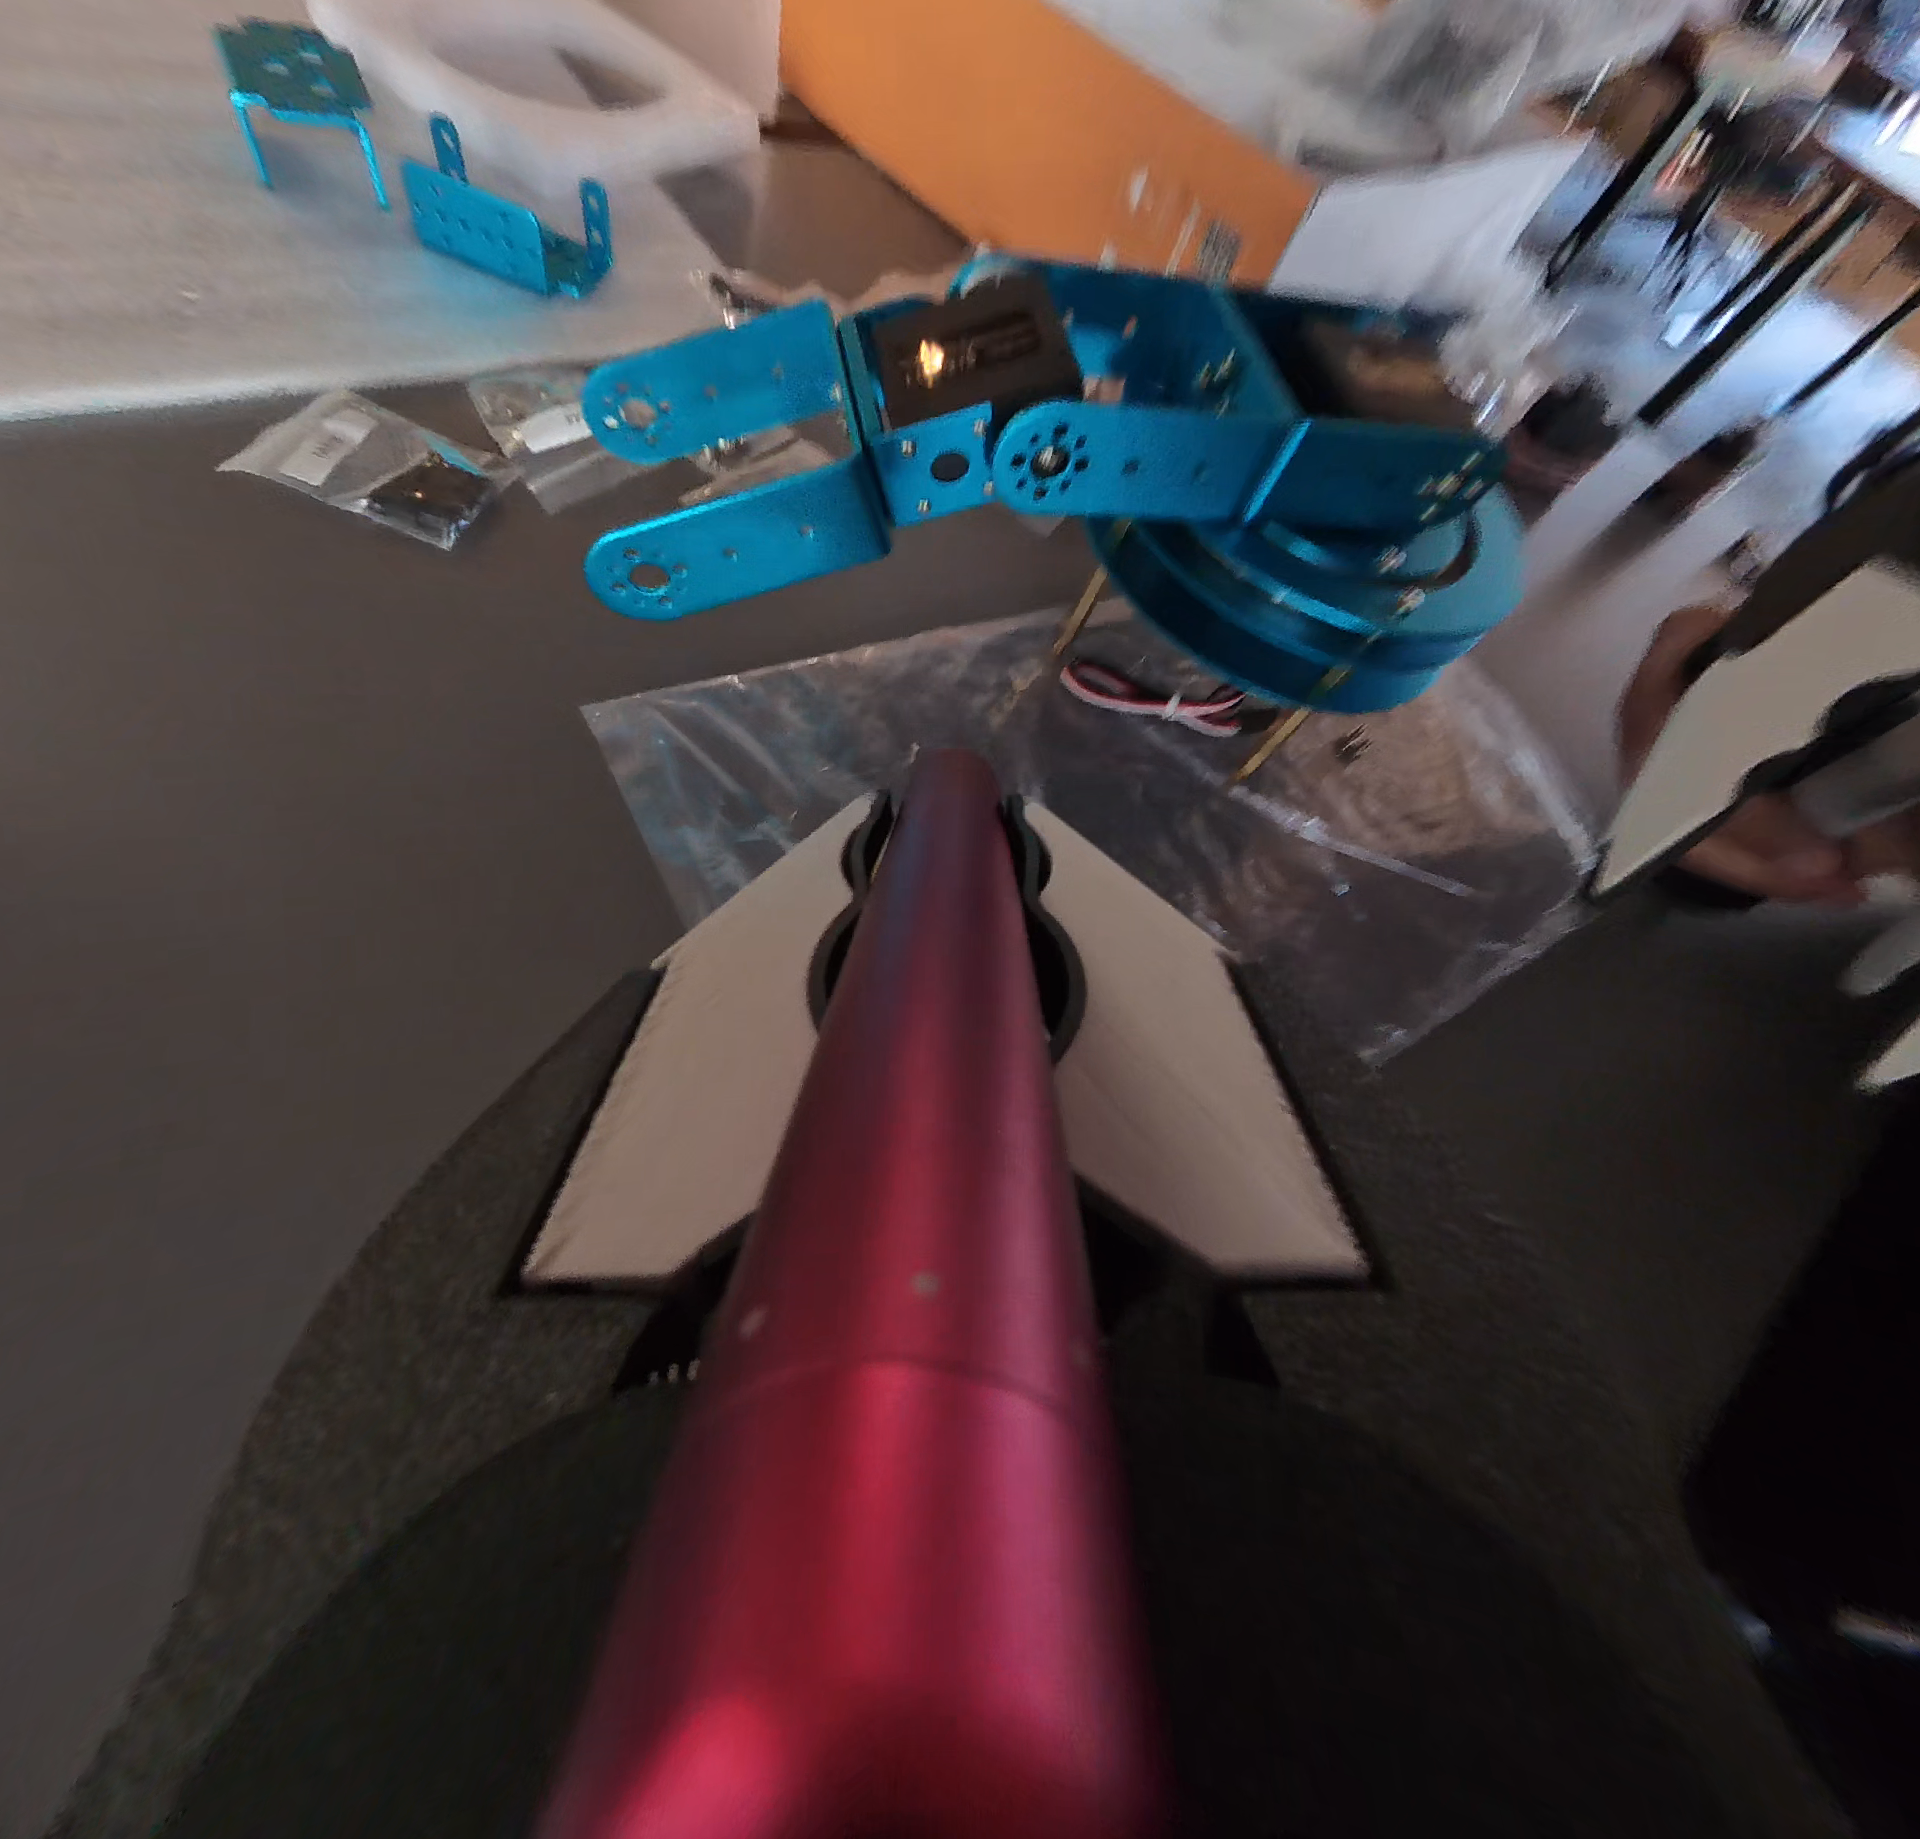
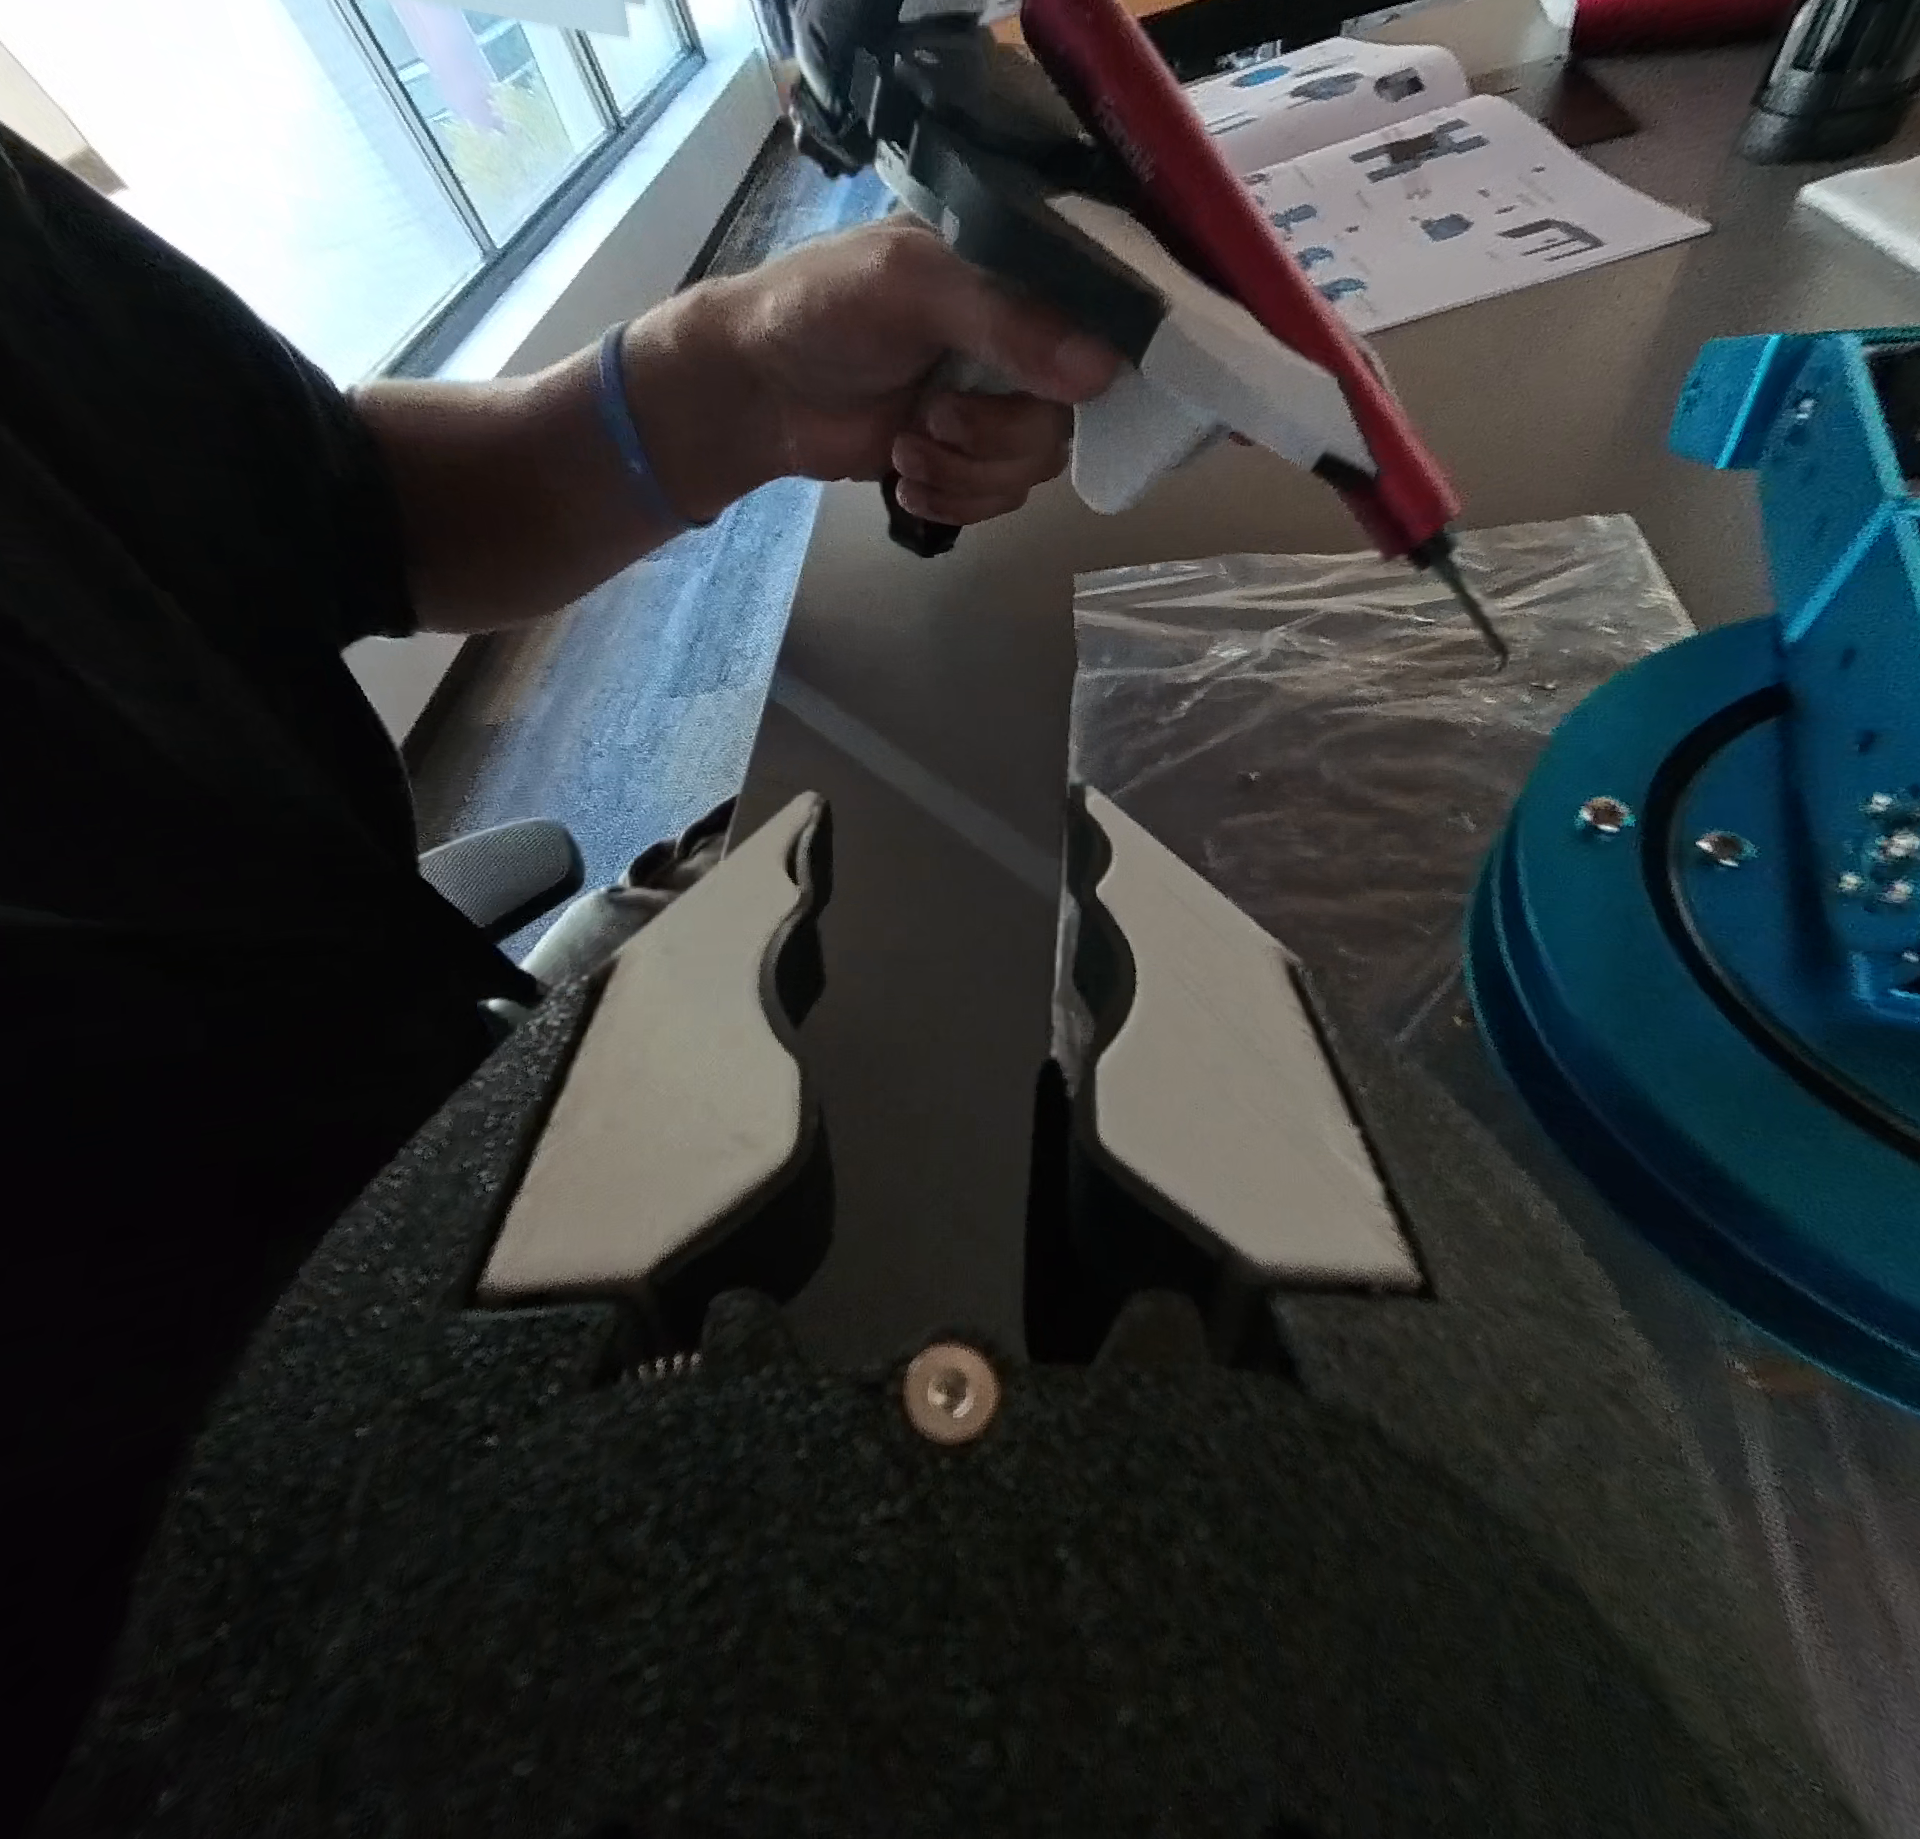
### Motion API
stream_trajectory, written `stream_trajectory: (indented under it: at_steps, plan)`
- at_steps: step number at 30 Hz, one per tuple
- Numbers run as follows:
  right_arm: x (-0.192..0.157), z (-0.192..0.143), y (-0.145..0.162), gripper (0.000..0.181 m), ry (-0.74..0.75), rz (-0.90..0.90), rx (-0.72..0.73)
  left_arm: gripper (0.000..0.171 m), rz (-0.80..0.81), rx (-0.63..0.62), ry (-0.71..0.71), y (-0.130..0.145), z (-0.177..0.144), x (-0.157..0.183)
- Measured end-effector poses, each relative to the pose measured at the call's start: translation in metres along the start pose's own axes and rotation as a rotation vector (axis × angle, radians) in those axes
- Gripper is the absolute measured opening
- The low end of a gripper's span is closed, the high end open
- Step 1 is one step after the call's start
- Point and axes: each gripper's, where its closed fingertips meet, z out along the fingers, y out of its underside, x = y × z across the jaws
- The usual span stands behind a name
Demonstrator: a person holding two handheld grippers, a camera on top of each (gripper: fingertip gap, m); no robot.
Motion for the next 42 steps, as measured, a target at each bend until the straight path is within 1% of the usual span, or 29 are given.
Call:
stream_trajectory:
  at_steps: [2,4,9,14,17,18,23,27,30,32,34,35,36,38,39,40,42]
  plan:
    - [0.002,-0.005,-0.001,0.043,-0.005,0.005,0.013,0.022,0.021,-0.028,0.005,0.006,0.006,0.0]
    - [0.005,-0.011,-0.004,0.043,-0.008,0.024,0.03,0.023,0.028,-0.074,0.043,0.016,0.008,0.005]
    - [0.015,-0.019,-0.001,0.043,0.026,0.028,0.025,0.023,0.051,-0.079,0.061,0.022,0.0,0.005]
    - [0.02,-0.015,0.005,0.043,0.018,0.064,0.001,0.032,0.082,-0.103,0.047,0.031,-0.009,0.007]
    - [0.022,-0.012,0.007,0.042,0.01,0.082,-0.007,0.038,0.1,-0.111,0.023,0.037,-0.019,0.007]
    - [0.023,-0.012,0.008,0.042,0.012,0.084,-0.011,0.024,0.105,-0.114,0.011,0.04,-0.024,0.006]
    - [0.024,-0.011,0.006,0.042,0.026,0.077,-0.011,0.034,0.066,-0.096,0.005,0.049,-0.042,0.006]
    - [0.024,-0.01,0.004,0.041,0.035,0.073,-0.009,0.033,0.049,-0.082,0.001,0.053,-0.046,0.005]
    - [0.02,-0.007,0.007,0.041,0.031,0.061,-0.038,0.033,0.07,-0.101,0.016,0.061,-0.047,0.014]
    - [0.018,-0.004,0.011,0.041,0.042,0.031,-0.075,0.034,0.126,-0.098,-0.009,0.058,-0.052,0.012]
    - [0.02,-0.005,0.014,0.041,0.079,-0.019,-0.118,0.034,0.183,-0.103,-0.052,0.048,-0.057,-0.001]
    - [0.025,-0.006,0.013,0.04,0.115,-0.044,-0.131,0.034,0.232,-0.096,-0.098,0.039,-0.058,-0.013]
    - [0.026,-0.008,0.011,0.04,0.13,-0.06,-0.141,0.035,0.296,-0.101,-0.149,0.03,-0.058,-0.029]
    - [0.026,-0.013,0.002,0.04,0.136,-0.063,-0.142,0.039,0.417,-0.165,-0.223,0.019,-0.052,-0.064]
    - [0.027,-0.015,-0.002,0.039,0.138,-0.054,-0.137,0.04,0.437,-0.2,-0.232,0.017,-0.046,-0.081]
    - [0.028,-0.018,-0.005,0.039,0.134,-0.04,-0.134,0.044,0.436,-0.249,-0.209,0.02,-0.038,-0.095]
    - [0.03,-0.022,-0.005,0.039,0.127,-0.011,-0.13,0.045,0.412,-0.334,-0.134,0.031,-0.021,-0.112]
